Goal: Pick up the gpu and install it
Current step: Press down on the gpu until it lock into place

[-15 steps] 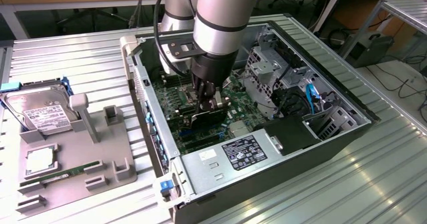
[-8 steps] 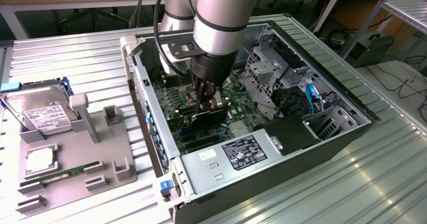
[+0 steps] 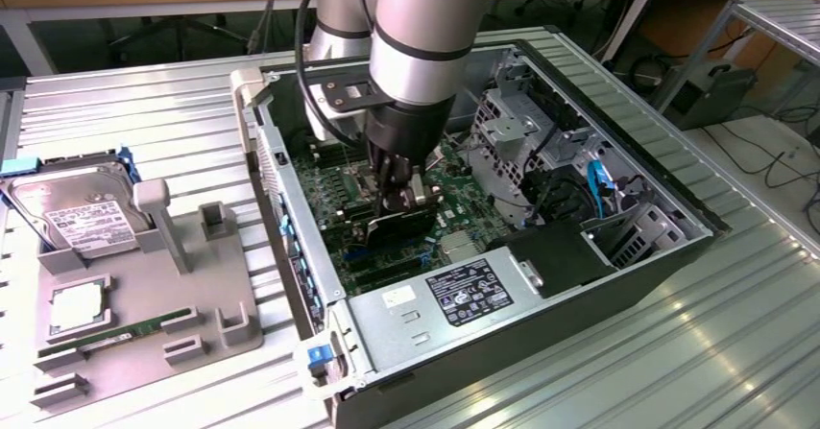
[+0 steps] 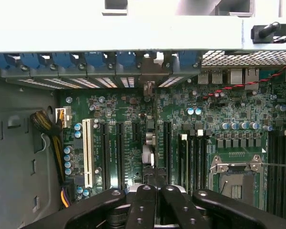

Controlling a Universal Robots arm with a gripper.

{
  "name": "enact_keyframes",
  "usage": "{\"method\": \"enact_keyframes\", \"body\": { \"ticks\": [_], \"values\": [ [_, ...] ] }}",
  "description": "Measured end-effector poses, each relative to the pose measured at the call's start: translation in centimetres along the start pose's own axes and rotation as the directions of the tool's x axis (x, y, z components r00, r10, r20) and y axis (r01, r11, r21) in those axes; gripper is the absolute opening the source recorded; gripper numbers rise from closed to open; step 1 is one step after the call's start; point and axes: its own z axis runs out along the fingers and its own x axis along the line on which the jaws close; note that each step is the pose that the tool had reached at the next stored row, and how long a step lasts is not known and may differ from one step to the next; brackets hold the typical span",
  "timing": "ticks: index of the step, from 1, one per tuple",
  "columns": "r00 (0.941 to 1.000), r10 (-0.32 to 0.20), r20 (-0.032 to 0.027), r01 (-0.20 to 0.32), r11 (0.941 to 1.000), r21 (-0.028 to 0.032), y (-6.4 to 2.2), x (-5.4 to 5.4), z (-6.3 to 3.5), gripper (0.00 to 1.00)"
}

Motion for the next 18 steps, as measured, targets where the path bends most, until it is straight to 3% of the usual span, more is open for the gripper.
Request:
{"method": "enact_keyframes", "body": {
  "ticks": [7, 18],
  "values": [
    [1.0000, 0.000, -0.0089, 0.000, 1.0000, -0.0001, -0.03, -0.6, 1.21, 0.11],
    [0.9999, 0.000, -0.0106, 0.000, 1.0000, 0.0005, -0.03, -0.6, 1.76, 0.11]
  ]
}}
